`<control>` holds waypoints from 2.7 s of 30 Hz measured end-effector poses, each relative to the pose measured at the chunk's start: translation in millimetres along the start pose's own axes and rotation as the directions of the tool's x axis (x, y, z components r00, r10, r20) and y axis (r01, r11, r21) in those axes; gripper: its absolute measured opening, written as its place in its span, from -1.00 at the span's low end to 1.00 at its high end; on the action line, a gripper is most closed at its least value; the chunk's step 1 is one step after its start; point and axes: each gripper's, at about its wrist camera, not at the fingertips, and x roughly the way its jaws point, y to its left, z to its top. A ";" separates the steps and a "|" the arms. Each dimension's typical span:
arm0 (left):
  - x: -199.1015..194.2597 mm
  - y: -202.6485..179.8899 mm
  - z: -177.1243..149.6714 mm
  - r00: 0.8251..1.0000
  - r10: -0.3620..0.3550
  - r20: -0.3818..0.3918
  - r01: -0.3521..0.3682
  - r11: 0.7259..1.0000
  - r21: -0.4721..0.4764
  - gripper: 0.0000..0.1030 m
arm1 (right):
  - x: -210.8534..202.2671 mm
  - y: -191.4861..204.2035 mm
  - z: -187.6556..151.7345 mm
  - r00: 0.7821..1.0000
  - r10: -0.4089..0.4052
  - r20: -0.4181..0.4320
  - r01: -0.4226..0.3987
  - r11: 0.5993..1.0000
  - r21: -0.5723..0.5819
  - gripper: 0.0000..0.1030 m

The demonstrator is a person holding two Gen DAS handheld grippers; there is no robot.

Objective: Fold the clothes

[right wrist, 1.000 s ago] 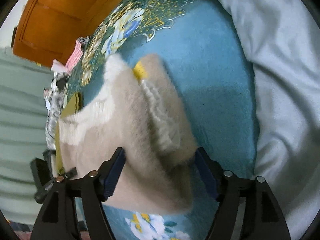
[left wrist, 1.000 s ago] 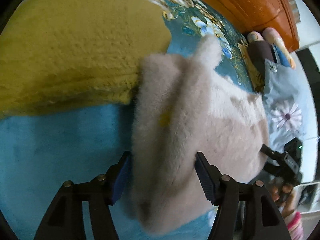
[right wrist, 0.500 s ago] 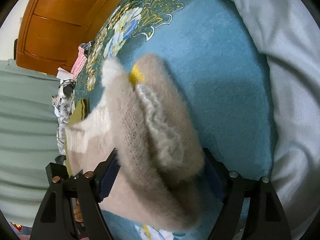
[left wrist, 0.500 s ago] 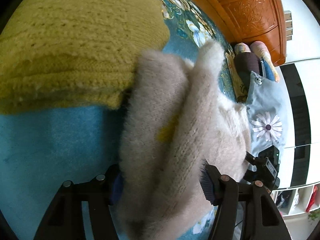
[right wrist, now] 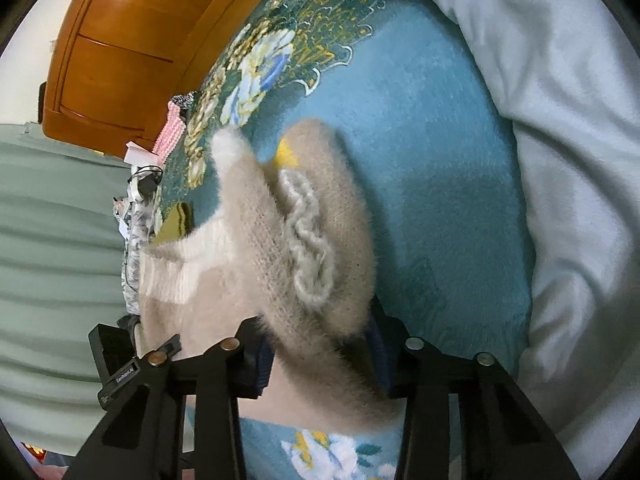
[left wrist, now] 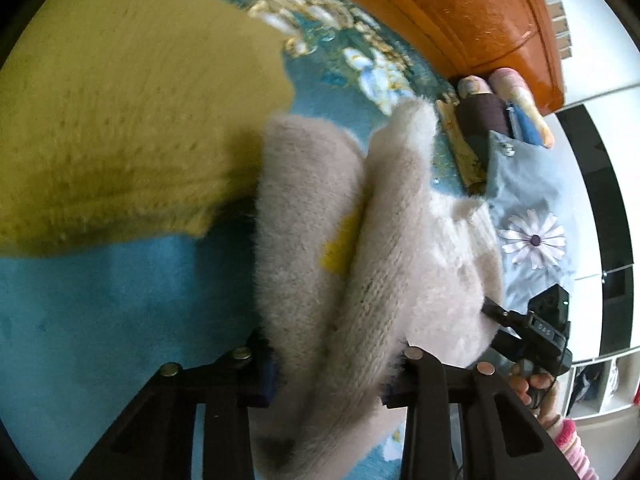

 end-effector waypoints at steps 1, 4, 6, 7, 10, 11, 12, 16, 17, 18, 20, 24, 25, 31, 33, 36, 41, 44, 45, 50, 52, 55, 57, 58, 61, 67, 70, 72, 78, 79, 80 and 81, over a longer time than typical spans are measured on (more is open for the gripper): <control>-5.3 -3.7 0.7 1.000 -0.008 0.007 0.008 1.000 0.008 -0.29 | -2.1 1.4 -0.4 1.000 0.004 0.003 -0.004 1.000 -0.002 -0.24; -23.9 -16.2 5.6 0.999 -0.026 0.033 0.024 0.998 0.051 -0.30 | -8.3 8.7 -0.6 1.000 0.015 0.011 -0.015 1.000 -0.015 -0.26; -34.6 -21.3 11.8 0.998 -0.030 0.049 0.026 0.997 0.079 -0.30 | -11.5 16.8 0.3 1.000 0.024 0.017 -0.024 0.999 -0.030 -0.28; -40.0 -22.4 15.8 0.998 -0.030 0.056 0.025 0.996 0.090 -0.31 | -12.4 21.9 1.4 0.999 0.028 0.019 -0.027 0.999 -0.039 -0.29; -56.3 -22.7 30.2 0.996 -0.017 0.087 0.007 0.993 0.120 -0.32 | -9.2 41.8 7.7 0.999 0.034 0.023 -0.033 0.998 -0.062 -0.31; -63.4 -20.0 34.0 0.995 -0.013 0.100 0.000 0.992 0.129 -0.32 | -6.3 49.7 10.1 0.999 0.038 0.025 -0.037 0.997 -0.071 -0.31; -70.8 -15.1 38.0 0.994 -0.011 0.110 -0.003 0.991 0.132 -0.32 | -3.5 57.6 12.6 0.999 0.043 0.026 -0.041 0.996 -0.079 -0.31; -96.8 4.8 59.8 0.987 -0.005 0.159 -0.013 0.994 0.113 -0.33 | 15.9 93.4 21.7 0.998 0.066 0.016 -0.064 0.991 -0.116 -0.34; -104.2 10.8 65.1 0.985 -0.003 0.174 -0.016 0.994 0.108 -0.34 | 21.7 103.0 23.6 0.997 0.073 0.012 -0.071 0.990 -0.126 -0.34; -111.6 16.7 70.4 0.982 -0.001 0.190 -0.019 0.995 0.103 -0.35 | 28.1 113.0 25.3 0.997 0.080 0.005 -0.079 0.988 -0.133 -0.35; -129.8 28.1 81.7 0.972 -0.005 0.233 -0.018 0.995 0.097 -0.35 | 42.4 135.2 28.0 0.996 0.093 -0.009 -0.093 0.984 -0.150 -0.36; -157.3 51.3 100.8 0.952 0.026 0.304 -0.056 0.995 0.088 -0.36 | 69.8 184.7 34.3 0.994 0.106 -0.018 -0.107 0.972 -0.209 -0.37; -161.2 59.4 104.3 0.948 0.033 0.317 -0.060 0.995 0.077 -0.36 | 76.6 196.1 36.4 0.994 0.110 -0.014 -0.110 0.969 -0.223 -0.37; -169.4 98.1 115.0 0.933 0.014 0.360 -0.022 1.000 0.016 -0.37 | 110.8 230.1 45.2 0.986 0.163 0.028 -0.152 0.960 -0.234 -0.37; -166.8 103.7 111.6 0.933 -0.004 0.359 0.002 1.000 0.005 -0.37 | 116.3 226.9 45.9 0.984 0.176 0.026 -0.167 0.966 -0.198 -0.37; -164.4 107.1 108.7 0.933 -0.033 0.359 0.044 0.999 -0.023 -0.38 | 116.0 224.6 47.8 0.981 0.193 0.008 -0.190 0.968 -0.166 -0.37; -182.7 75.7 119.9 0.910 -0.106 0.400 0.087 0.994 0.064 -0.40 | 101.6 238.2 56.4 0.982 0.191 -0.002 -0.187 0.962 -0.199 -0.38; -203.4 58.9 121.9 0.880 -0.133 0.455 0.075 0.987 0.144 -0.40 | 90.6 253.7 59.9 0.970 0.241 0.021 -0.229 0.943 -0.242 -0.38; -208.8 57.1 121.2 0.871 -0.130 0.473 0.060 0.985 0.161 -0.40 | 86.9 260.1 60.5 0.960 0.279 0.029 -0.262 0.929 -0.261 -0.41; -183.8 108.5 117.9 0.899 -0.010 0.438 0.012 1.000 -0.003 -0.40 | 119.1 264.9 53.1 0.986 0.165 -0.022 -0.164 0.939 -0.302 -0.41; -162.8 141.7 111.2 0.922 0.062 0.382 -0.016 0.992 -0.122 -0.40 | 142.9 251.7 42.6 0.994 0.079 -0.072 -0.096 0.952 -0.292 -0.41; -151.1 176.5 97.9 0.931 0.082 0.355 0.006 0.971 -0.241 -0.40 | 161.6 230.6 32.1 0.994 0.017 -0.111 -0.045 0.966 -0.255 -0.41; -151.1 183.2 94.1 0.935 0.073 0.348 0.028 0.961 -0.277 -0.39 | 163.6 224.2 31.5 0.994 -0.018 -0.111 -0.010 0.968 -0.251 -0.41; -153.0 179.1 94.7 0.936 0.083 0.343 0.014 0.962 -0.273 -0.39 | 161.3 223.3 32.4 0.994 -0.023 -0.104 -0.003 0.968 -0.252 -0.41; -164.1 148.3 102.6 0.938 0.148 0.315 -0.081 0.973 -0.216 -0.35 | 149.7 227.6 35.3 0.997 -0.001 -0.077 -0.020 0.963 -0.267 -0.39; -187.7 80.7 110.7 0.872 0.366 0.325 -0.368 0.928 -0.058 -0.29 | 141.6 257.6 28.0 0.997 0.027 -0.073 -0.052 0.930 -0.363 -0.39; -198.6 61.4 109.7 0.866 0.338 0.368 -0.362 0.932 -0.006 -0.27 | 149.9 264.8 19.7 0.995 0.009 -0.099 -0.049 0.911 -0.409 -0.39; -190.1 51.7 109.4 0.883 0.299 0.361 -0.337 0.941 0.045 -0.03 | 155.4 266.7 15.5 0.994 -0.004 -0.114 -0.045 0.905 -0.424 -0.39; -132.4 51.7 102.0 0.920 0.299 0.254 -0.327 0.942 0.075 -0.01 | 163.4 263.3 6.6 0.993 -0.039 -0.116 -0.015 0.902 -0.431 -0.39; -125.4 54.4 99.7 0.917 0.315 0.247 -0.342 0.937 0.075 -0.01 | 164.3 262.1 5.2 0.992 -0.057 -0.109 0.003 0.898 -0.440 -0.39; -120.2 56.3 98.0 0.912 0.336 0.237 -0.361 0.930 0.073 -0.01 | 166.3 259.9 4.3 0.992 -0.071 -0.107 0.017 0.898 -0.439 -0.39; -116.3 59.9 96.6 0.911 0.346 0.226 -0.368 0.927 0.067 -0.01 | 169.2 257.2 3.5 0.991 -0.080 -0.107 0.026 0.901 -0.433 -0.39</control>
